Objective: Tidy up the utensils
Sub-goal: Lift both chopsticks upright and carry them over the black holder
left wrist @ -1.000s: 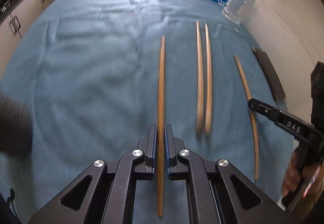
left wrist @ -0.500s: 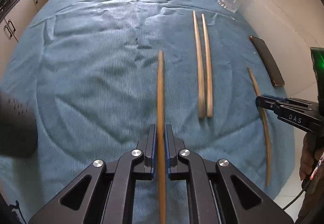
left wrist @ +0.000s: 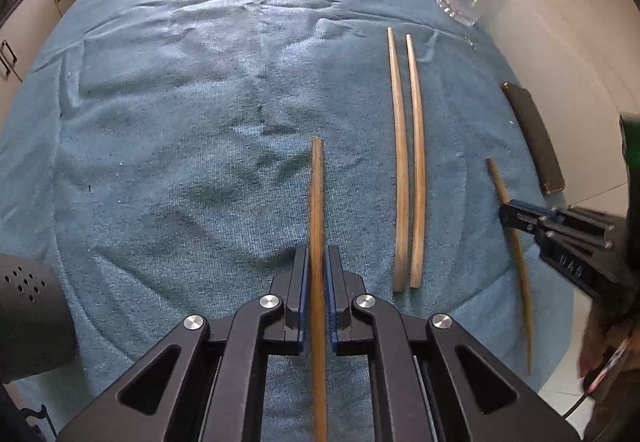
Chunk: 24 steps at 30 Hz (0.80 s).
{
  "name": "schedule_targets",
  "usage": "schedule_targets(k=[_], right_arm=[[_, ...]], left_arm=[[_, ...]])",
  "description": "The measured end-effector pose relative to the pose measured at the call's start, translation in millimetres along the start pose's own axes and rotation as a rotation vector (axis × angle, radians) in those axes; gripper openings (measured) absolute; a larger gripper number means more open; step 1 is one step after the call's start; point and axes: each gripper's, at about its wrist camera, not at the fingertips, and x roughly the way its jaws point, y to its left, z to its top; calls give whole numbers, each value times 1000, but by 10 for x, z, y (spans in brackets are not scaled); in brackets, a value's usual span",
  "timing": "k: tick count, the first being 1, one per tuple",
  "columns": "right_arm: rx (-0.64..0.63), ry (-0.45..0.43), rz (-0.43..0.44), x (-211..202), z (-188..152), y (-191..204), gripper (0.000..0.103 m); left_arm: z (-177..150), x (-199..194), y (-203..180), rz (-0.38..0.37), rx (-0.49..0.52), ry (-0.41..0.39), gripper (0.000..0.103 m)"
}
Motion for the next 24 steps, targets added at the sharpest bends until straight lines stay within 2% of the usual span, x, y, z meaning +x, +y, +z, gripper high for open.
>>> schedule_targets(k=[2, 6, 13, 18, 24], right_arm=[[-10, -65, 18, -44, -118, 63, 8], [12, -167, 84, -157, -329, 117, 8], [-12, -396, 135, -587, -691, 350, 8], [-11, -532, 163, -871, -890, 504, 8], [24, -663, 196, -1122, -1160, 580, 8]], left_arm=[[-76, -30, 76, -28, -32, -38, 6], [-287, -218, 111, -12, -40, -137, 6], [-621, -787, 13, 18, -21, -337, 6], [-837, -1025, -48, 23, -36, -413, 6], [-973, -1191, -108, 103, -24, -481, 6]])
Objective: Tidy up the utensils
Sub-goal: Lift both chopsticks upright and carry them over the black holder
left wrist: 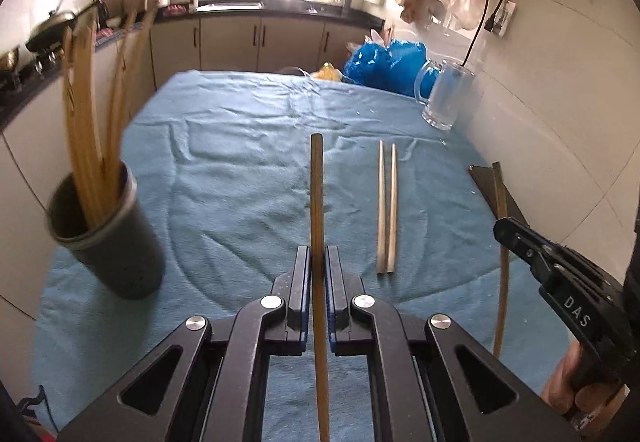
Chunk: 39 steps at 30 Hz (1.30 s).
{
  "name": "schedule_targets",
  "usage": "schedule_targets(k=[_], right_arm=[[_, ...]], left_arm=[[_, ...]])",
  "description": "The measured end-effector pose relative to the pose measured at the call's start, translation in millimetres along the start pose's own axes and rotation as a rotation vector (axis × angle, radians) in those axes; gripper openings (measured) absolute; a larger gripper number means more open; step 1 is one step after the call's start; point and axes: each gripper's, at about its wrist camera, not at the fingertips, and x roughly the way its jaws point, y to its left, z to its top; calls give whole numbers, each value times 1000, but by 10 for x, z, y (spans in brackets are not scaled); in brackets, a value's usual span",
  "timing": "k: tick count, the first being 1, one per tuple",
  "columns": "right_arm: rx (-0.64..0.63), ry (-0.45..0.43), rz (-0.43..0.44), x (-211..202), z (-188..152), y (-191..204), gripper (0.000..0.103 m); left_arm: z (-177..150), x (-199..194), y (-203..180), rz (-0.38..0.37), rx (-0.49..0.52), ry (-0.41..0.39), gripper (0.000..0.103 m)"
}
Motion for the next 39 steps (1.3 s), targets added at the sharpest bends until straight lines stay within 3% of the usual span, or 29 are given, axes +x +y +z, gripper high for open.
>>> schedule_targets(k=[17, 30, 39], right_arm=[[-19, -132, -15, -419, -68, 259, 8], [-56, -168, 51, -494, 48, 596, 8], [-49, -173, 104, -406, 213, 740, 8]], left_arm=[[-138, -499, 22, 13, 15, -109, 6], [-87, -1048, 465, -29, -115, -236, 6], [4, -1299, 762, -38, -181, -283, 6]])
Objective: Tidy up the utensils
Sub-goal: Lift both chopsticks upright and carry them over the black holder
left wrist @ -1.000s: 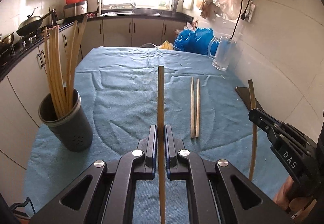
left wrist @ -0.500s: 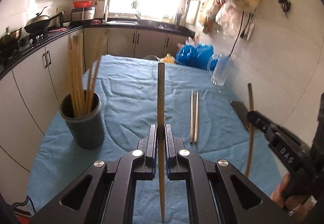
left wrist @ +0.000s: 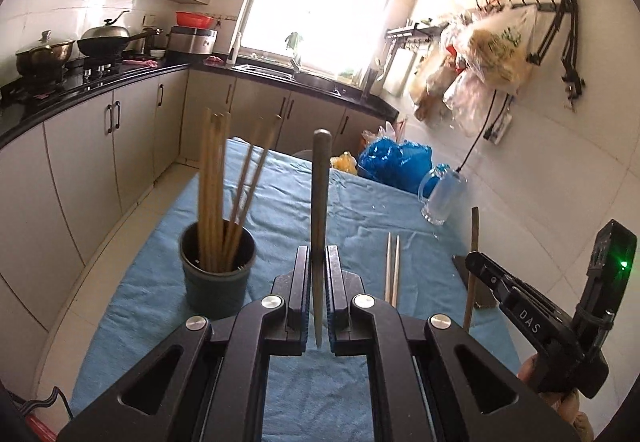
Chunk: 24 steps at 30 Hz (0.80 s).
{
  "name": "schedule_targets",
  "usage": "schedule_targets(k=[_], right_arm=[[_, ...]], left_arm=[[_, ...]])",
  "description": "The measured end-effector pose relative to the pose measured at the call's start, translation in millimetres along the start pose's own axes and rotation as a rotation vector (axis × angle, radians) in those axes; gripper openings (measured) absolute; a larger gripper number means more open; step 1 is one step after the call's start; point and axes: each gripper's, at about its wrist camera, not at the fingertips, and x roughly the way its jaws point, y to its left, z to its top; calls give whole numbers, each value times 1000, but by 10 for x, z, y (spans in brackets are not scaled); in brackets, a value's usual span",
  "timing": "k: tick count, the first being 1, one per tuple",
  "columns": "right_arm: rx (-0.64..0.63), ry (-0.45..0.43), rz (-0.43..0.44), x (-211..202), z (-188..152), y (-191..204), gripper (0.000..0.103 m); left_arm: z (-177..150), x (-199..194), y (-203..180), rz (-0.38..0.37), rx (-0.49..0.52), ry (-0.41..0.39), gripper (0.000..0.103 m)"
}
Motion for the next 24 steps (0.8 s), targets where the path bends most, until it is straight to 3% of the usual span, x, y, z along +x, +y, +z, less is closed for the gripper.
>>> schedule_targets(k=[12, 24], right_arm=[[-20, 6, 124, 383, 342, 420, 8], [-54, -26, 215, 689, 702, 838, 8]], left_arm=[[301, -150, 345, 50, -56, -39, 6], [799, -465, 738, 9, -91, -134, 6]])
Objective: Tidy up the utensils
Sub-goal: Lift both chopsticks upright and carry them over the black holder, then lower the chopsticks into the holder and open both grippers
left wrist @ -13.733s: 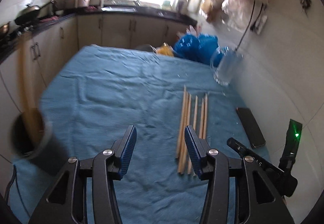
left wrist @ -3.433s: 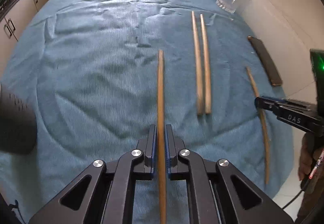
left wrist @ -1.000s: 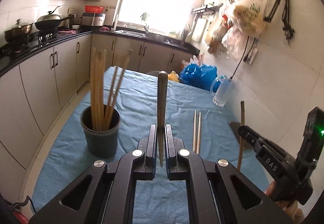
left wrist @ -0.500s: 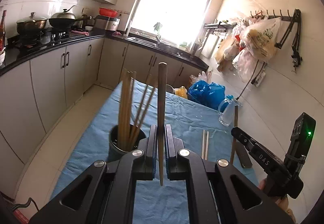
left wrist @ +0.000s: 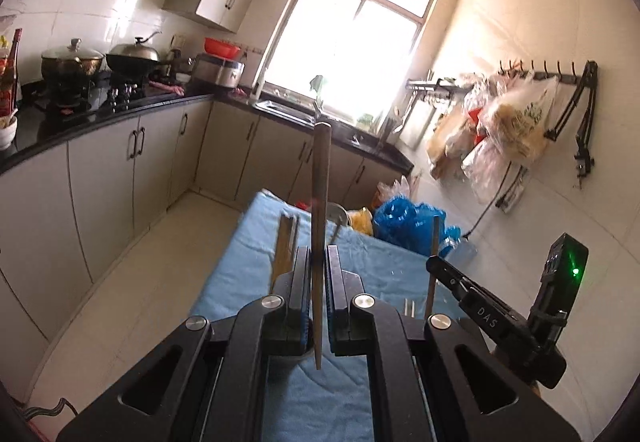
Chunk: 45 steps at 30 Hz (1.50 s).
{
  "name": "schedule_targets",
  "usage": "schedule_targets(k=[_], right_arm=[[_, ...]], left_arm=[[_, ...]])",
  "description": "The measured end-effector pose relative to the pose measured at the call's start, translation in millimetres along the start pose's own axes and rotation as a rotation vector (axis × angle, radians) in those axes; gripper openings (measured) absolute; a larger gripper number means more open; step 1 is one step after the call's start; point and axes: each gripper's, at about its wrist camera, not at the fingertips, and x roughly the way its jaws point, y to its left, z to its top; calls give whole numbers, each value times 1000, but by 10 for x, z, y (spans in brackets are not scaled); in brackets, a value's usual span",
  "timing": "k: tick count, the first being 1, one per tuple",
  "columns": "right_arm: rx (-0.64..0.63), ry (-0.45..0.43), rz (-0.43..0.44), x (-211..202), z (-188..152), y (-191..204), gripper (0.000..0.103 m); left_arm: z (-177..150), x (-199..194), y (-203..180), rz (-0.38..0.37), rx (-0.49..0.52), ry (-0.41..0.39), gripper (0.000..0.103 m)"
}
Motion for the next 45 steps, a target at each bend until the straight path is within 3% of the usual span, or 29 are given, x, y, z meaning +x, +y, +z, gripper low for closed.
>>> schedule_targets(k=[5, 9, 16, 26, 34, 45], right_arm=[[10, -36, 65, 239, 182, 196, 8], [55, -73, 117, 475, 311, 330, 8], [105, -164, 80, 828, 352, 421, 8], [89, -113, 1, 1147, 95, 331, 8], [30, -48, -6, 1173, -165, 375, 8], [64, 9, -32, 1196, -271, 287, 9]], left_arm=[[234, 30, 63, 39, 40, -31, 6], [335, 239, 95, 60, 67, 2, 6], [293, 685, 169, 69, 62, 91, 6], [21, 1151, 150, 112, 100, 211, 6], [-120, 1221, 155, 167, 114, 219, 6], [-181, 1174, 203, 195, 108, 218, 6]])
